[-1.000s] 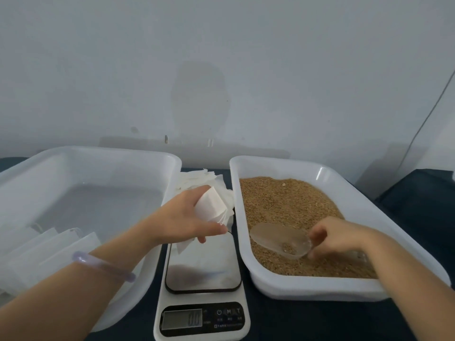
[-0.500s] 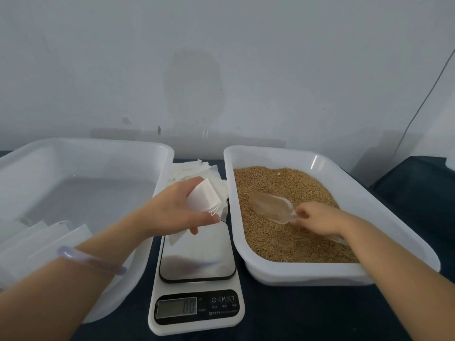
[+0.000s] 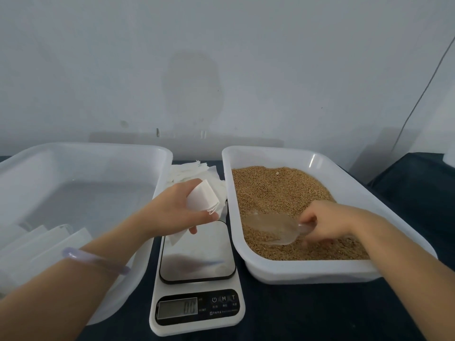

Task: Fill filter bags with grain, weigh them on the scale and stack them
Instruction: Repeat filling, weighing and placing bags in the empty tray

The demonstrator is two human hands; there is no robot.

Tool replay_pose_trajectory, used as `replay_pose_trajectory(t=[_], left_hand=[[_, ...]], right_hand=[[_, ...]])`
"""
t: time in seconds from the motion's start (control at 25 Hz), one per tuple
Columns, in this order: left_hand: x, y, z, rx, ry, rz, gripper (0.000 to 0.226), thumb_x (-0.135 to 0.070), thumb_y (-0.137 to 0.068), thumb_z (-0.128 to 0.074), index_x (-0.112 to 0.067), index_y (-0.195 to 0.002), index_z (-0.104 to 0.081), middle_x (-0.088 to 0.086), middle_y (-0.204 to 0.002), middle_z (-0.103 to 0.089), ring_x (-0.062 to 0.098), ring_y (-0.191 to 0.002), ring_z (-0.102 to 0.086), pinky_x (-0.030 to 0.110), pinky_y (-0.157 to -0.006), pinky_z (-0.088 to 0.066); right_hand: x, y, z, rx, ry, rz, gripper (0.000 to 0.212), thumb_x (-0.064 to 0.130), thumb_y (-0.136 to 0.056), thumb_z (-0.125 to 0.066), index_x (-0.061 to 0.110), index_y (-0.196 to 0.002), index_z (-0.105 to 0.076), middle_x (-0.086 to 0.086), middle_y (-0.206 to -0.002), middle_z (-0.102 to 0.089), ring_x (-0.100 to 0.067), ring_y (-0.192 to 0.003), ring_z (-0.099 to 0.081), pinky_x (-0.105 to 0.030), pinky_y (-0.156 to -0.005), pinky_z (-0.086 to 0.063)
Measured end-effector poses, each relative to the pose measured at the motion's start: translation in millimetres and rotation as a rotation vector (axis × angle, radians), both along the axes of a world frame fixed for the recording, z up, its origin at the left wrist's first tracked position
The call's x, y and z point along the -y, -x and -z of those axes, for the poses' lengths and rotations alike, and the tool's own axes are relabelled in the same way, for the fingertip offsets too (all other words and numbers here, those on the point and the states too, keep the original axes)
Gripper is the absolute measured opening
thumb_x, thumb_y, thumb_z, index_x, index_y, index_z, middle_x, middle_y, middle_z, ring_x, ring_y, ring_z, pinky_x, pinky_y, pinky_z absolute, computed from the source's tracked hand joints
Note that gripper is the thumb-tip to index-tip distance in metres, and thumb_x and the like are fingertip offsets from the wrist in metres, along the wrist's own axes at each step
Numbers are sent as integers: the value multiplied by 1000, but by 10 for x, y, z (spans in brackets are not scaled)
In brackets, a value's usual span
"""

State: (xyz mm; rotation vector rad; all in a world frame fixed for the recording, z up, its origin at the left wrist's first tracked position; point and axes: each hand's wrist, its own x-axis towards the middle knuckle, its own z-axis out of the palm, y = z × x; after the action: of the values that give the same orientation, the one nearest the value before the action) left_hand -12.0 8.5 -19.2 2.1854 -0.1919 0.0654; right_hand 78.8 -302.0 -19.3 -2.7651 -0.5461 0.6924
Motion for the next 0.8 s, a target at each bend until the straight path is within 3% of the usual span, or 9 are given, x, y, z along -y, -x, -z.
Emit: replay_pose_trajectory(t=[0.16,0.28,0.48,0.56,0.64,0.8], left_hand=[[2,2,6,2,-13,5,23,-27,-77,-75,-24,-92,-57,-6,-76,-64,18,-57,-67,18,-51,-46],[8,7,-2,3,-12,5,24,-26,-78,-75,-23,-95,-58,-5,-79,-64,18,-57,-67,18,-50,-46],[15,12,-3,7,-13,14,25,-26,-78,-74,-22,-96,-57,-5,-79,-64,19,-57,-67,20,-52,-47],[10,12,-1,10,-12,9,24,-26,-78,-74,-24,-93,-57,-6,-78,-64,18,-57,-67,21,-53,-47],[11,14,0,16,-4,13,24,-24,-77,-75,-23,-93,-57,-6,-78,-63,17,-56,-66,20,-52,-47],[29,47,-31,37,26,37,28,-18,-74,-79,-16,-91,-57,-5,-77,-60,10,-54,-62,21,-50,-49]], right_hand=[[85,61,-45,86,101,-117,27,32,-67,-82,36,-92,-71,14,-73,-62,-3,-70,-55,-24,-69,-47],[131,138,-52,71,109,-145,29,33,-70,-80,39,-96,-70,16,-75,-62,-3,-74,-57,-27,-74,-50],[276,187,-102,122,41,-62,30,38,-78,-73,41,-100,-53,22,-108,-59,0,-103,-57,-29,-92,-49],[342,191,-98,217,54,-70,23,39,-82,-68,41,-97,-50,23,-111,-58,0,-106,-55,-29,-96,-46],[406,205,-69,325,65,-74,20,40,-83,-66,43,-98,-53,25,-106,-58,3,-103,-54,-28,-97,-41],[535,247,-31,324,-171,15,24,31,-83,-68,42,-101,-58,22,-105,-61,2,-100,-57,-21,-88,-44]])
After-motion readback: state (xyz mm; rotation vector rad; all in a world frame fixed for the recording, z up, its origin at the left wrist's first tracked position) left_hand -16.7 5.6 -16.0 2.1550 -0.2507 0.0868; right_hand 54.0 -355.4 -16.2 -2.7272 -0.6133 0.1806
